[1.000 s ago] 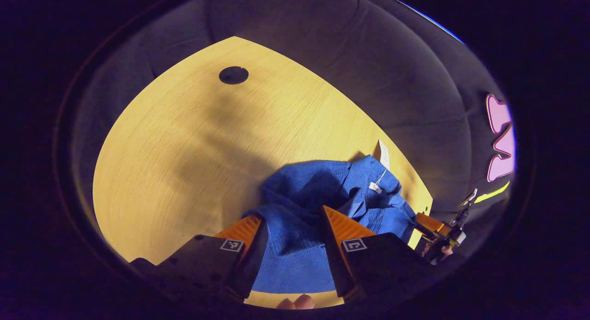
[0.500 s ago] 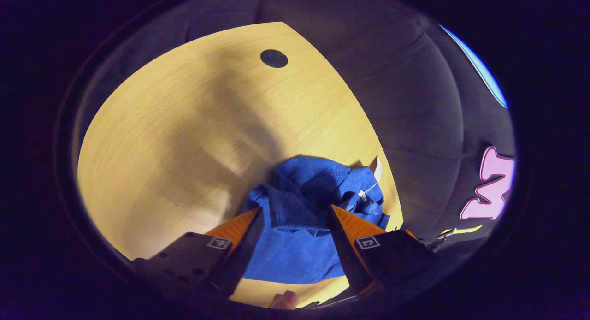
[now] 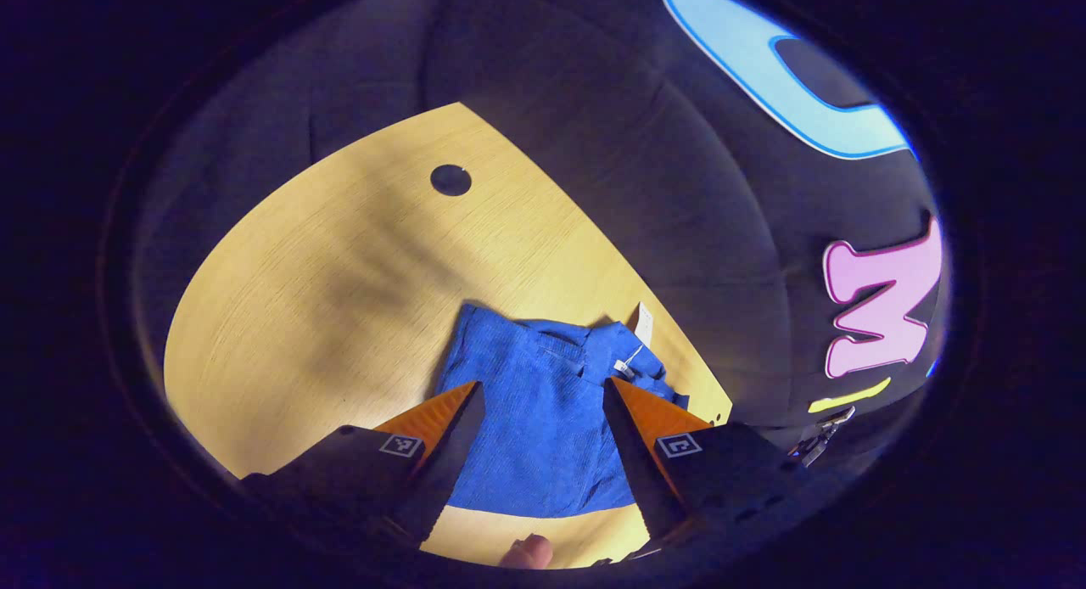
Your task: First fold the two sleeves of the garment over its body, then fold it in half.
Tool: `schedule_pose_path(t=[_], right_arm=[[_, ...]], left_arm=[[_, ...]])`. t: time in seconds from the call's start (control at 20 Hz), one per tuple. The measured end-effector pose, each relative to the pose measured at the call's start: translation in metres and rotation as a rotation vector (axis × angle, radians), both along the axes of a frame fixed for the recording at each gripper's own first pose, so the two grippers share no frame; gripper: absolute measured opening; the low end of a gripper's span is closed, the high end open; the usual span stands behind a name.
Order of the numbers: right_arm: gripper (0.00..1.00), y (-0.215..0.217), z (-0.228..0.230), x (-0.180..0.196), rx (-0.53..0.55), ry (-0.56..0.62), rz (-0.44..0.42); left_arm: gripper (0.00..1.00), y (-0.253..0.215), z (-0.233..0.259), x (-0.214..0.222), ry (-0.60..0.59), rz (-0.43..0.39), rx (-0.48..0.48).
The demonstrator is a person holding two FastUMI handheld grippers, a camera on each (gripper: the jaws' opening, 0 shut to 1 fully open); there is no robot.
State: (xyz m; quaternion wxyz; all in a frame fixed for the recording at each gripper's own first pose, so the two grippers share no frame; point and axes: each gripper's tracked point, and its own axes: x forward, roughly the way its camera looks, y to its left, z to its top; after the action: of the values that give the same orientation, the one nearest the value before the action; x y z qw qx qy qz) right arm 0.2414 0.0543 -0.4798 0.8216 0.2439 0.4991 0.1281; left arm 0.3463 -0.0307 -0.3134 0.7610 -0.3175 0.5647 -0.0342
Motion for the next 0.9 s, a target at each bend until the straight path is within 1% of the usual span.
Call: schedule_pose_path(t=[0.1,0.2,0.25,0.3,0.4,0.6,0.75,0.9], right_arm=[[0.98,-0.001,0.030,-0.012,-0.015,-0.070,-0.012],[0.98,-0.003,0.061,-0.031,-0.039,-0.133,-0.023],[0.98,-0.006,0.076,-0.039,-0.051,-0.171,-0.041],[0.98,-0.009,0.094,-0.052,-0.066,-0.201,-0.059],[0.98,-0.011,0.125,-0.073,-0.098,-0.257,-0.082],[0.98,-0.013,0.185,-0.124,-0.162,-0.368,-0.112],[0.98,-0.015,0.221,-0.163,-0.222,-0.435,-0.142],[0.97,-0.016,0.253,-0.209,-0.281,-0.481,-0.143]], left_arm=[[0.83,-0.007,0.033,-0.007,-0.106,-0.027,0.035],[0.83,-0.013,0.065,-0.017,-0.247,-0.063,0.117],[0.83,-0.019,0.079,-0.025,-0.297,-0.090,0.152],[0.83,-0.028,0.092,-0.041,-0.326,-0.117,0.177],[0.83,-0.049,0.115,-0.064,-0.401,-0.164,0.196],[0.83,-0.080,0.143,-0.109,-0.537,-0.246,0.231],[0.83,-0.086,0.160,-0.142,-0.624,-0.286,0.277],[0.83,-0.087,0.171,-0.175,-0.700,-0.325,0.335]])
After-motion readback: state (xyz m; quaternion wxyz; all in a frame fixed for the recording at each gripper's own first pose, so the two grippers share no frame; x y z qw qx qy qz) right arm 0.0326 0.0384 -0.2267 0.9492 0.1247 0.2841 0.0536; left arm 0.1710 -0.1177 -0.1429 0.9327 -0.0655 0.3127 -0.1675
